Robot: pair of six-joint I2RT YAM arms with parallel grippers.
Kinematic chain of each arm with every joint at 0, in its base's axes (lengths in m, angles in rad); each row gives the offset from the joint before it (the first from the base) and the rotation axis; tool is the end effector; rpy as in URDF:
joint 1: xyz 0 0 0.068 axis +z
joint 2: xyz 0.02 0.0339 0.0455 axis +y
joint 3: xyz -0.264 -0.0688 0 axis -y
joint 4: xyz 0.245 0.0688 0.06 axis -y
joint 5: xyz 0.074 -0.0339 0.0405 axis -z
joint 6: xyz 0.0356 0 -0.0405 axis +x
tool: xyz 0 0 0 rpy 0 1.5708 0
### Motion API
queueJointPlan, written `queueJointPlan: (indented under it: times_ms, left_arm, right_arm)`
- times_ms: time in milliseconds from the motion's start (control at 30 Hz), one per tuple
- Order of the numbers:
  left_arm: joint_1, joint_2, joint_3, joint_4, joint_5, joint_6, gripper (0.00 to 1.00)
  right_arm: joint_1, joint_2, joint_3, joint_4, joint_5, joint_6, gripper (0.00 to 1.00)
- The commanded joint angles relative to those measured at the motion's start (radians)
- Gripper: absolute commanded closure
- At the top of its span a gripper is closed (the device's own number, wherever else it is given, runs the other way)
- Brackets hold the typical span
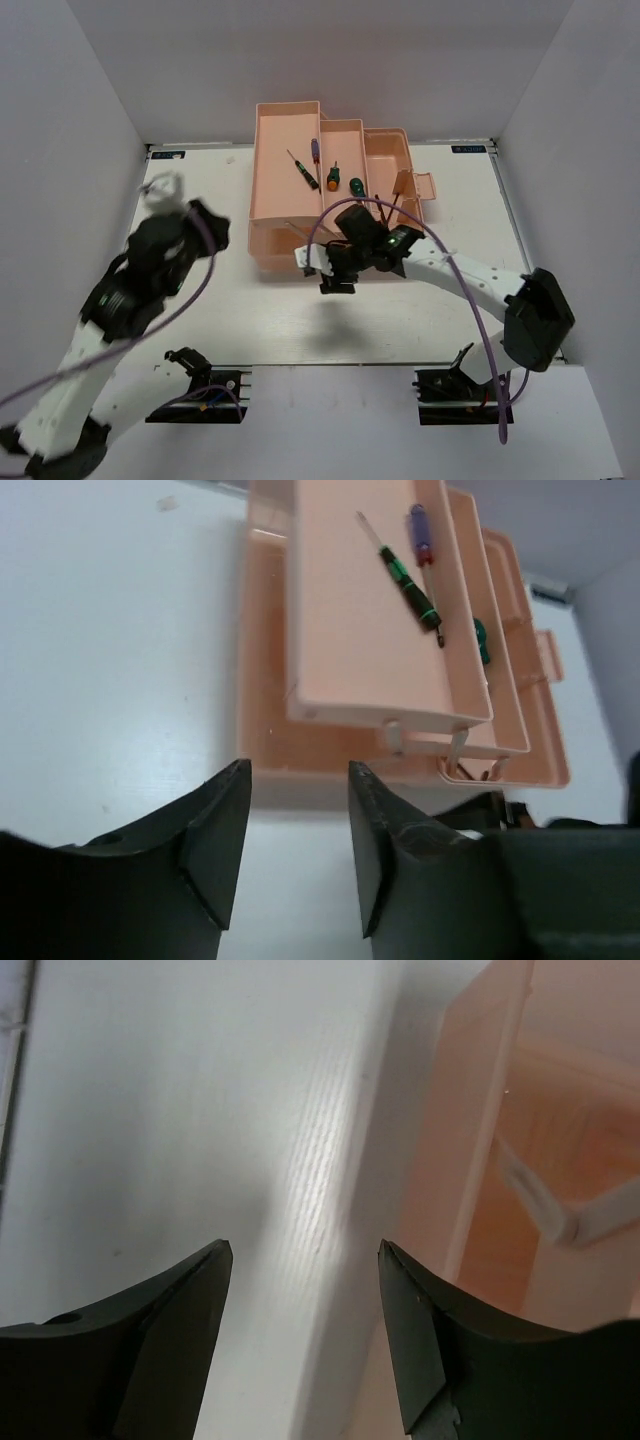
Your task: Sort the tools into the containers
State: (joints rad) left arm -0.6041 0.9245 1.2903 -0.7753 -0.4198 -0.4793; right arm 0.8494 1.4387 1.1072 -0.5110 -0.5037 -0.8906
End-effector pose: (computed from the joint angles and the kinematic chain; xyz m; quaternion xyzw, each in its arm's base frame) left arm 0.1449 -0.0824 0.4255 -0.0631 0.8233 -0.1274 0.5495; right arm 0.1895 0.2414 0.2737 -0.7489 0.5157 0.2257 0.3496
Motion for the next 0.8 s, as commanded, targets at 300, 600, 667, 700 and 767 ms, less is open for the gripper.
queueJointPlan:
  times_ms: [300, 600, 667, 700, 767]
  left_arm:
    - [0.001, -0.474, -0.48, -0.318, -0.059, -0.511, 0.26]
    - [0.001, -0.512, -0.666, -0.214, 0.049, -0.591, 0.26]
    - [0.001, -0.512, -0.686, -0.205, 0.061, -0.602, 0.26]
    - [0.001, -0.512, -0.686, -0.193, 0.07, -0.602, 0.26]
    - [0.001, -0.489, -0.724, -0.156, 0.084, -0.602, 0.26]
  right_arm:
    - [0.238, 0.294, 0.292, 0.16, 0.493, 0.076, 0.36]
    - [0.266, 0.46, 0.327, 0.233, 0.594, 0.024, 0.39]
    - [0.264, 0.476, 0.351, 0.243, 0.6, 0.027, 0.52]
    - [0.263, 0.492, 0.361, 0.241, 0.594, 0.03, 0.6]
    - [0.26, 0.509, 0.394, 0.217, 0.585, 0.033, 0.73]
